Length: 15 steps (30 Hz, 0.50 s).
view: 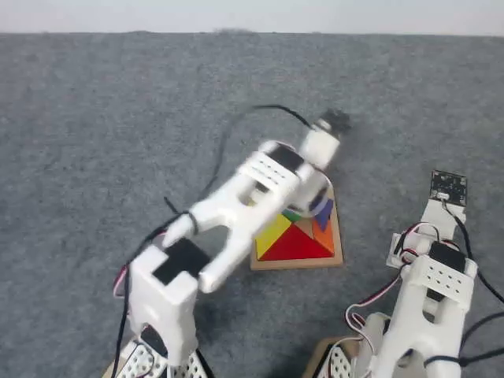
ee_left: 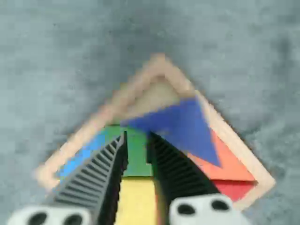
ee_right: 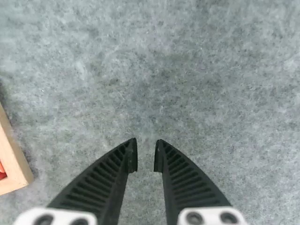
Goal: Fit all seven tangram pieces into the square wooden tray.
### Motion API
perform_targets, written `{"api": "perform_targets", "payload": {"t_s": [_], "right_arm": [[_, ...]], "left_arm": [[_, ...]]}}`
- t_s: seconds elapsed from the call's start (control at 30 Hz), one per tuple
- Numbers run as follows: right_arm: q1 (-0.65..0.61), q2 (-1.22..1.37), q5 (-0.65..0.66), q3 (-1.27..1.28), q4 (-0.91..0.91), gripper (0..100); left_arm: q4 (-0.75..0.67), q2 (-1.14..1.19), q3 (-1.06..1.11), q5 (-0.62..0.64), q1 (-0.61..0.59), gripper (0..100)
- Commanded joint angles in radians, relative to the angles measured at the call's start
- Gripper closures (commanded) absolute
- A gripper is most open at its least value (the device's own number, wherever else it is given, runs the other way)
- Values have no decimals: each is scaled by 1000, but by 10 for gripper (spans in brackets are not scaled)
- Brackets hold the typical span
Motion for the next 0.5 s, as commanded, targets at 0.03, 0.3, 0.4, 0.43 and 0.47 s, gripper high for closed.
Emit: {"api": "perform_targets", "payload": {"t_s": [0.03, 0.3, 0.4, 0.43, 0.47], "right_arm": [[-90, 4, 26, -141, 28, 924], [-493, 262, 25, -559, 289, 924], [-690, 348, 18, -589, 292, 891], [-740, 372, 17, -589, 278, 868], [-783, 397, 17, -589, 271, 849]], "left_arm": [[63, -336, 24, 3, -187, 938], [80, -885, 562, -132, -594, 932], [-11, -957, 814, -175, -700, 869], [-44, -967, 881, -176, -724, 842], [-83, -971, 944, -178, -741, 821]]}}
